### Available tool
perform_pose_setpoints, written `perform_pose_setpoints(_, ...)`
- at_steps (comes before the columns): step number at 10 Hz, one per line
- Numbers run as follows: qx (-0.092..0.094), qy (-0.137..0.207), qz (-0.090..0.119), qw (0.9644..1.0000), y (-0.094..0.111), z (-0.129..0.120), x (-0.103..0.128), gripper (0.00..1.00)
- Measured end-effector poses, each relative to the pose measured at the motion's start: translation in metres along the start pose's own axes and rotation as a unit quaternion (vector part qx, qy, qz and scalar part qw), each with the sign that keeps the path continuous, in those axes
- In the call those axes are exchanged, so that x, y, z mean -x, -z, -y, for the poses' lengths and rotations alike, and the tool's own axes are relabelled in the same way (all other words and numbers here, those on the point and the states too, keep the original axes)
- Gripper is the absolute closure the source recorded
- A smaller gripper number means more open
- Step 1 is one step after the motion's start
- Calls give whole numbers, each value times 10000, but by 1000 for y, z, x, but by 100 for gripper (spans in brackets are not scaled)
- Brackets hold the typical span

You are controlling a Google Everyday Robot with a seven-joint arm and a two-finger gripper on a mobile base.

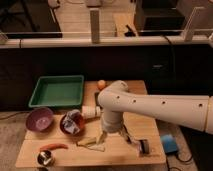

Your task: Place grapes in plastic cup

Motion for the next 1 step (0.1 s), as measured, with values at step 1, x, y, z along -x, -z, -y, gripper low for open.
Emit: perform_pose_setpoints(1,0,0,0,10000,0,0,0,20)
